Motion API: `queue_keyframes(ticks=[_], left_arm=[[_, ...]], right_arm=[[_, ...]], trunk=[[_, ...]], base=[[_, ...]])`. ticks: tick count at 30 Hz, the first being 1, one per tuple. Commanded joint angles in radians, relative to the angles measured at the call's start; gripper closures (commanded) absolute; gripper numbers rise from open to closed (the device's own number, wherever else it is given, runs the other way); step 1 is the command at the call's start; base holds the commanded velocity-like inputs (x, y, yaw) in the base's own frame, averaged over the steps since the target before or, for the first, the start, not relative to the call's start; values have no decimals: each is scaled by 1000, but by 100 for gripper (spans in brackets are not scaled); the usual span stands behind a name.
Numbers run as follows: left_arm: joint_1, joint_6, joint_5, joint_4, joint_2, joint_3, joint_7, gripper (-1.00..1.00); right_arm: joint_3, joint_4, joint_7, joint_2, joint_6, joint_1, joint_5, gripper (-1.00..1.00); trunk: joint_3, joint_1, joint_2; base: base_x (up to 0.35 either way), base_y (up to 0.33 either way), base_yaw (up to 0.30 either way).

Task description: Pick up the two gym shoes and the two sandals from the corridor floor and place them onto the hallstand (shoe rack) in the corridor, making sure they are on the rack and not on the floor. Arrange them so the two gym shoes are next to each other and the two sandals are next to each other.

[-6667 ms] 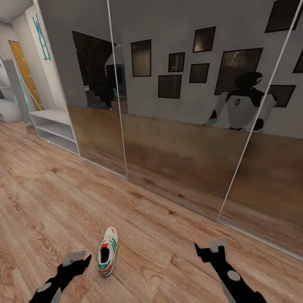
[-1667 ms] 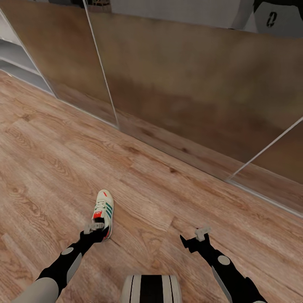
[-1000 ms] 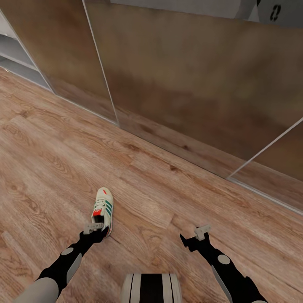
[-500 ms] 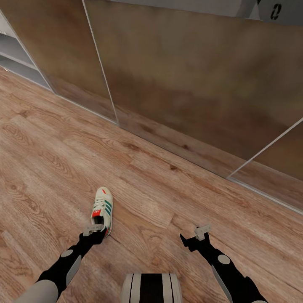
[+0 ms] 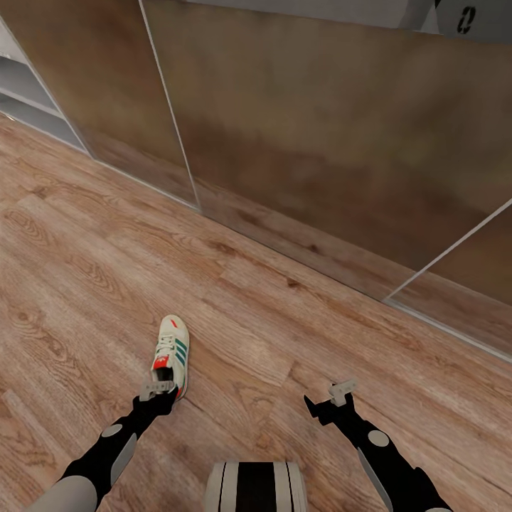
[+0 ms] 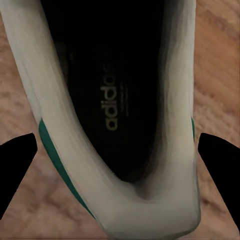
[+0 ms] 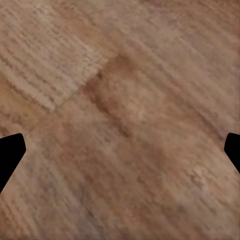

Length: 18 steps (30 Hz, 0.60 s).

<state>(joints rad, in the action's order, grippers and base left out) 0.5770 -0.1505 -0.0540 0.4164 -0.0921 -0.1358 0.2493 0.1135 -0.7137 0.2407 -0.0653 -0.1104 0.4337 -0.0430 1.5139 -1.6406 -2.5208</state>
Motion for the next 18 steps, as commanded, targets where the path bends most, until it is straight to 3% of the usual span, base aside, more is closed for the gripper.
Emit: queue_keyframes(ticks=[1, 6, 18], left_arm=[[0, 0, -3, -2, 0, -5, 8, 100], [-3, -1, -3, -1, -1, -4, 8, 100], [-3, 2, 0, 7, -11, -4, 9, 100]], right_arm=[[2, 0, 0, -1, -4, 0, -5, -100], [2, 0, 0, -1, -4, 0, -5, -100], [4, 2, -2, -1, -6, 0, -7, -100]], trunk=[[1, 0, 0], [1, 0, 0], [-46, 5, 3]], base=[[0, 0, 0], [0, 0, 0], [0, 0, 0]])
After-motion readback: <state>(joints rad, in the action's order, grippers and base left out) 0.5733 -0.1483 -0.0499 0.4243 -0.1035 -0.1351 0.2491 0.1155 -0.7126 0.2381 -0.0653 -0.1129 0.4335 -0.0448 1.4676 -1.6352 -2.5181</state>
